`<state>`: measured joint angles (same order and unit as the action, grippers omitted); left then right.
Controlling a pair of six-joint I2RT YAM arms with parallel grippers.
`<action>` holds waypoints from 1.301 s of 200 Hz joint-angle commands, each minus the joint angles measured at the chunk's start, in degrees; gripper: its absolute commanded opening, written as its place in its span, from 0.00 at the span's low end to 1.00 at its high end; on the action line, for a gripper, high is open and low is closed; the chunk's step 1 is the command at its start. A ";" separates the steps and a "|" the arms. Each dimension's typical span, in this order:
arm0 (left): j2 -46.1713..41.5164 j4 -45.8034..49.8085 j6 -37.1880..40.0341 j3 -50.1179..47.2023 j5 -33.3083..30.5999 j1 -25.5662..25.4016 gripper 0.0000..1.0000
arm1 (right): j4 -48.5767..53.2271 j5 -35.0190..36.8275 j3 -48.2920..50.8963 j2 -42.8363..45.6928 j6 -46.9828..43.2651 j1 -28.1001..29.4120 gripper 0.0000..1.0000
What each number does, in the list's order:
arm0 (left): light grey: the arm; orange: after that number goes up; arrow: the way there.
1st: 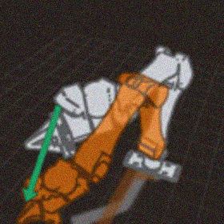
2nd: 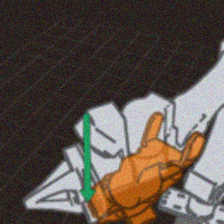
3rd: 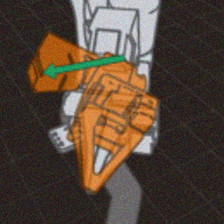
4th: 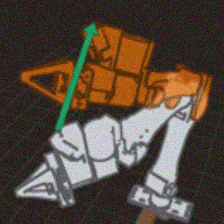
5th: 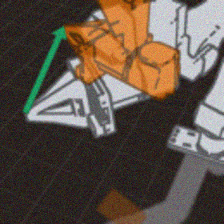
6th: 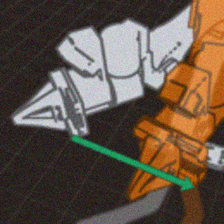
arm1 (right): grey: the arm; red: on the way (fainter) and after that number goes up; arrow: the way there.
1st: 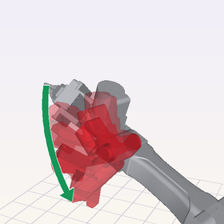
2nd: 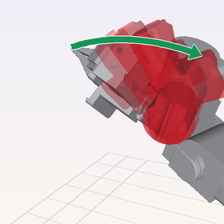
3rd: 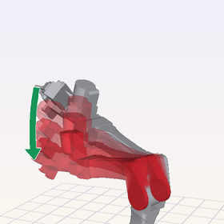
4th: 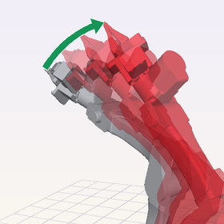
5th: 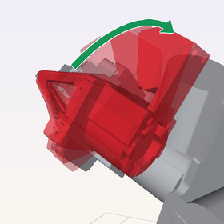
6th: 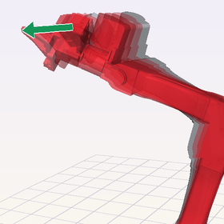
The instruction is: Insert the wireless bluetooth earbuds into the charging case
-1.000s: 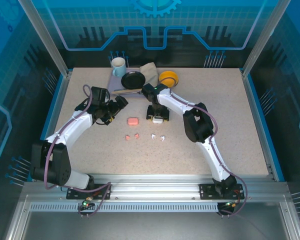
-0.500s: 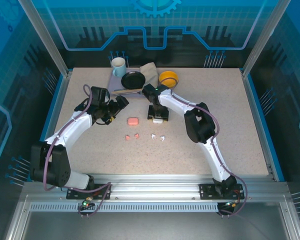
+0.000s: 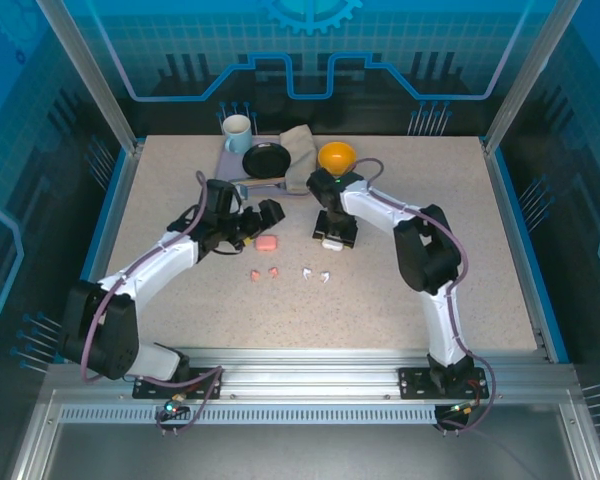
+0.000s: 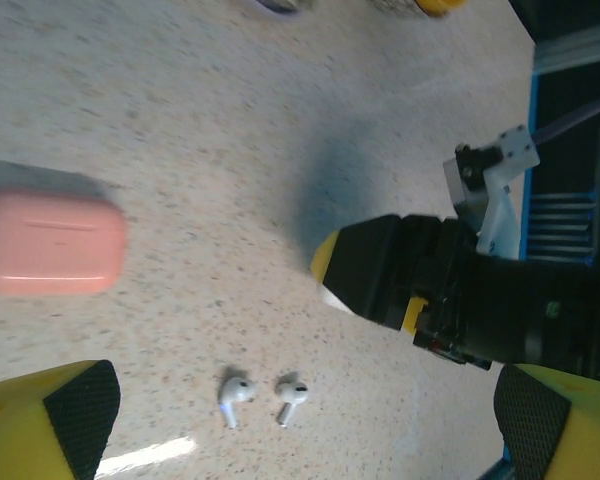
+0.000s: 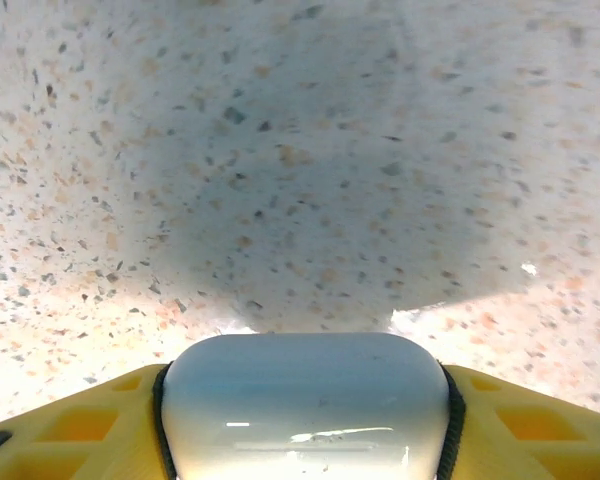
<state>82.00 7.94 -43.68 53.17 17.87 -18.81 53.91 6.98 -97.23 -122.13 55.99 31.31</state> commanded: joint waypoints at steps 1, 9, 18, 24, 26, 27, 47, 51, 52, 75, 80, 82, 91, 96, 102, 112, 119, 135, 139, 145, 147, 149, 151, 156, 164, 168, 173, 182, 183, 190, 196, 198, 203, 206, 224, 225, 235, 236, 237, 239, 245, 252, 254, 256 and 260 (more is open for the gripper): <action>3.23 -12.94 -1.48 -1.35 2.63 -3.32 0.99 | -5.08 -3.73 4.63 5.82 7.92 -3.36 0.50; 4.41 -15.35 -1.88 -1.39 2.18 -4.48 0.99 | -6.49 -5.01 6.31 7.17 10.32 -4.38 0.50; 5.72 -18.07 -2.37 -1.38 1.74 -5.54 0.99 | -7.72 -6.34 7.73 8.66 12.94 -5.49 0.50; 6.43 -20.23 -2.82 -1.44 1.75 -6.18 0.99 | -8.43 -6.93 8.60 9.55 14.44 -6.07 0.50; 6.77 -20.95 -3.01 -1.54 1.65 -6.45 0.99 | -8.64 -7.04 8.87 9.80 14.95 -6.32 0.50; 6.86 -21.35 -3.13 -1.56 1.60 -6.56 0.99 | -8.69 -7.19 8.97 9.93 15.21 -6.47 0.50; 9.52 -26.89 -4.53 -1.77 -0.31 -8.68 0.99 | -10.40 -8.41 10.85 12.56 19.64 -7.88 0.50; 10.00 -27.77 -4.79 -1.78 -0.80 -9.09 0.99 | -10.65 -8.72 11.05 12.96 20.39 -8.01 0.50; 10.19 -27.97 -4.86 -1.77 -0.90 -9.20 0.99 | -10.70 -8.77 11.07 13.01 20.61 -8.10 0.50; 13.90 -32.65 -6.53 -1.26 -2.08 -10.98 0.98 | -12.18 -10.95 11.71 14.43 24.20 -8.98 0.50; 14.68 -33.67 -6.87 -1.15 -2.08 -11.24 0.97 | -12.53 -11.53 11.56 14.44 24.89 -9.15 0.50; 15.06 -34.09 -6.99 -1.07 -2.05 -11.34 0.96 | -12.63 -11.72 11.59 14.52 25.14 -9.20 0.50; 16.36 -35.81 -7.52 -0.83 -2.12 -11.76 0.95 | -12.94 -12.51 11.17 14.35 25.97 -9.21 0.50; 17.10 -36.78 -7.79 -0.79 -2.26 -12.01 0.94 | -12.95 -12.90 10.91 14.30 26.45 -9.27 0.50; 17.95 -37.69 -8.03 -0.66 -2.40 -12.18 0.92 | -13.03 -13.40 10.67 14.20 26.85 -9.29 0.50; 19.31 -39.25 -8.35 -0.31 -2.49 -12.46 0.88 | -13.31 -13.98 10.40 14.03 27.55 -9.25 0.50; 20.26 -40.10 -8.65 -0.17 -2.56 -12.63 0.87 | -13.30 -14.18 10.23 14.00 28.08 -9.26 0.50; 22.17 -42.08 -9.34 0.30 -2.98 -12.98 0.81 | -13.59 -14.45 10.35 13.99 28.71 -9.26 0.50; 22.68 -42.57 -9.60 0.43 -3.09 -12.96 0.79 | -13.57 -14.52 10.39 13.99 28.86 -9.30 0.50; 23.31 -43.20 -10.09 0.66 -3.10 -13.02 0.77 | -13.65 -14.67 10.42 13.93 29.04 -9.25 0.50; 23.50 -43.37 -10.15 0.76 -3.10 -13.08 0.76 | -13.65 -14.71 10.42 13.91 29.08 -9.25 0.50; 23.76 -43.61 -10.27 0.88 -3.06 -13.09 0.76 | -13.66 -14.85 10.47 13.93 29.13 -9.18 0.50; 23.98 -43.73 -10.35 1.04 -2.98 -13.12 0.75 | -13.70 -14.82 10.52 13.93 29.28 -9.17 0.50; 24.61 -43.97 -10.37 1.31 -3.10 -13.25 0.74 | -13.82 -14.89 10.69 13.92 29.48 -9.23 0.50; 25.32 -44.24 -10.52 1.92 -3.14 -13.35 0.72 | -14.03 -14.99 10.88 14.01 29.69 -9.00 0.50; 25.68 -44.35 -10.47 2.08 -3.12 -13.40 0.71 | -14.05 -14.90 10.91 14.02 29.78 -8.92 0.50; 26.03 -44.47 -10.46 2.45 -3.19 -13.42 0.70 | -14.03 -14.85 11.02 14.10 29.92 -8.91 0.50; 26.66 -44.48 -10.48 3.02 -3.29 -13.58 0.69 | -14.10 -14.81 11.14 14.14 30.06 -8.78 0.50; 26.74 -44.49 -10.47 3.10 -3.33 -13.56 0.69 | -14.14 -14.85 11.16 14.17 30.06 -8.75 0.50; 27.21 -44.66 -10.54 3.45 -3.41 -13.67 0.68 | -14.18 -14.76 11.26 14.15 30.06 -8.64 0.50; 27.62 -45.00 -10.73 3.67 -3.42 -13.70 0.67 | -14.27 -14.80 11.27 14.23 30.14 -8.56 0.50; 27.78 -45.14 -10.83 3.76 -3.45 -13.77 0.66 | -14.27 -14.80 11.29 14.23 30.14 -8.55 0.50; 28.08 -45.29 -10.89 3.98 -3.36 -13.78 0.66 | -14.43 -14.90 11.37 14.24 30.22 -8.55 0.50; 28.31 -45.53 -10.99 4.11 -3.32 -13.86 0.65 | -14.57 -14.89 11.51 14.25 30.23 -8.54 0.50; 29.46 -45.98 -11.51 4.97 -3.45 -14.15 0.62 | -14.62 -14.89 11.59 14.20 30.23 -8.47 0.50; 29.54 -46.08 -11.51 5.04 -3.45 -14.15 0.62 | -14.62 -14.89 11.56 14.15 30.23 -8.46 0.50; 30.18 -46.37 -11.65 5.51 -3.48 -14.41 0.60 | -14.71 -14.98 11.65 14.08 30.32 -8.41 0.50; 30.25 -46.36 -11.67 5.53 -3.51 -14.46 0.60 | -14.71 -14.98 11.68 14.05 30.37 -8.48 0.50; 30.29 -46.36 -11.68 5.58 -3.53 -14.44 0.60 | -14.75 -15.02 11.70 14.04 30.34 -8.42 0.50; 30.38 -46.42 -11.75 5.66 -3.60 -14.49 0.60 | -14.79 -15.06 11.64 14.02 30.33 -8.41 0.50; 30.65 -46.46 -11.97 5.95 -3.80 -14.57 0.59 | -14.95 -15.07 11.78 13.98 30.40 -8.37 0.50; 31.01 -46.69 -12.12 6.34 -3.78 -14.72 0.57 | -15.06 -15.21 11.75 13.90 30.48 -8.29 0.50; 31.16 -46.81 -12.21 6.45 -3.80 -14.71 0.57 | -15.13 -15.17 11.74 13.90 30.49 -8.33 0.50; 31.26 -46.86 -12.22 6.58 -3.80 -14.75 0.56 | -15.14 -15.23 11.74 13.88 30.50 -8.27 0.50; 31.45 -46.74 -12.23 6.87 -3.81 -14.78 0.56 | -15.21 -15.17 11.64 13.86 30.50 -8.22 0.50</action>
<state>111.57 -36.45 -55.22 57.69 15.20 -32.75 39.27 -6.76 -86.15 -109.16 85.54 22.72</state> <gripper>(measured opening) 0.579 0.578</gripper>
